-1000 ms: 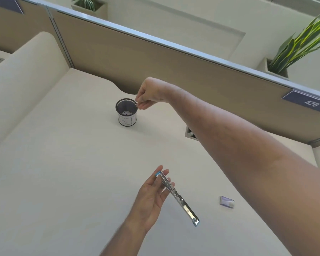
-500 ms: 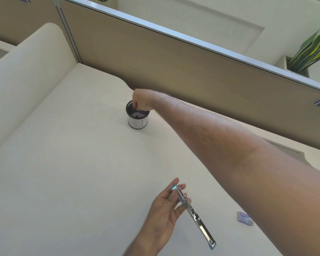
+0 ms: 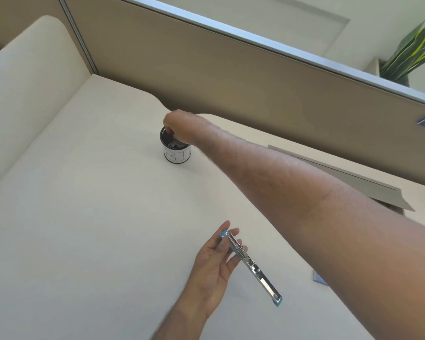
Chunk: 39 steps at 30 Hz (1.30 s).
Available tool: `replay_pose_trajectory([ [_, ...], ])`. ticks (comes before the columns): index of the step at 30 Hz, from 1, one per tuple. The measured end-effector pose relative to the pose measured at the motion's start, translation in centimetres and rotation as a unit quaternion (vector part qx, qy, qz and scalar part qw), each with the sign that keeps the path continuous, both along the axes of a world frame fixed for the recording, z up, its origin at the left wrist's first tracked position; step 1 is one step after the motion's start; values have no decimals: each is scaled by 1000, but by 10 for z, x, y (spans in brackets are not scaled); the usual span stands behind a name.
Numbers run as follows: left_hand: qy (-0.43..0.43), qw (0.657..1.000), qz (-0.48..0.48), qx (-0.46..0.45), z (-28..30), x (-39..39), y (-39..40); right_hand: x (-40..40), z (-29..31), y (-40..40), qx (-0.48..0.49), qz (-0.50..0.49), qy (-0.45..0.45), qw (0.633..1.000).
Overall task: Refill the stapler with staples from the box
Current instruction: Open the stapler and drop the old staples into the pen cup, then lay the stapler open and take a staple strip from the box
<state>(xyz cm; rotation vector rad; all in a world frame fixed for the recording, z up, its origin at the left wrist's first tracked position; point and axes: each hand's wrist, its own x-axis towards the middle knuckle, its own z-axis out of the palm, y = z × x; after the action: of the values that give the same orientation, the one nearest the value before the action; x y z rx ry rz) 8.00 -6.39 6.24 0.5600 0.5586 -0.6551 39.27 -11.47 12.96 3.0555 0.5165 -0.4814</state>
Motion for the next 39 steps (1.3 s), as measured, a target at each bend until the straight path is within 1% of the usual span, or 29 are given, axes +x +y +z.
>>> replay_pose_trajectory([
  [8, -5, 1000, 0, 0, 1, -1, -1, -12, 8, -11, -4, 15, -17, 1000],
  [13, -8, 1000, -1, 6, 4, -1, -2, -12, 8, -10, 12, 20, -16, 1000],
  [18, -8, 1000, 0, 12, 4, -1, 0, -7, 8, -11, 88, -62, 0, 994],
  [23, -6, 1000, 1, 18, 2, -1, 2, -3, -2, -19, 136, -53, -14, 989],
  [25, -8, 1000, 2, 18, 2, -1, 2, -5, -3, -22, 159, -66, -25, 985],
  [29, -11, 1000, 5, 22, 4, 0, 3, -19, 4, -31, 228, -103, -31, 968],
  [32, -13, 1000, 6, 28, 6, -1, 5, -44, 15, -43, 300, -143, -40, 942],
  [36, -25, 999, 3, 38, 12, -3, 8, -106, 24, -67, 378, -191, -32, 905],
  [39, -37, 998, 1, 45, 20, -8, 9, -166, 23, -88, 397, -228, 9, 889],
])
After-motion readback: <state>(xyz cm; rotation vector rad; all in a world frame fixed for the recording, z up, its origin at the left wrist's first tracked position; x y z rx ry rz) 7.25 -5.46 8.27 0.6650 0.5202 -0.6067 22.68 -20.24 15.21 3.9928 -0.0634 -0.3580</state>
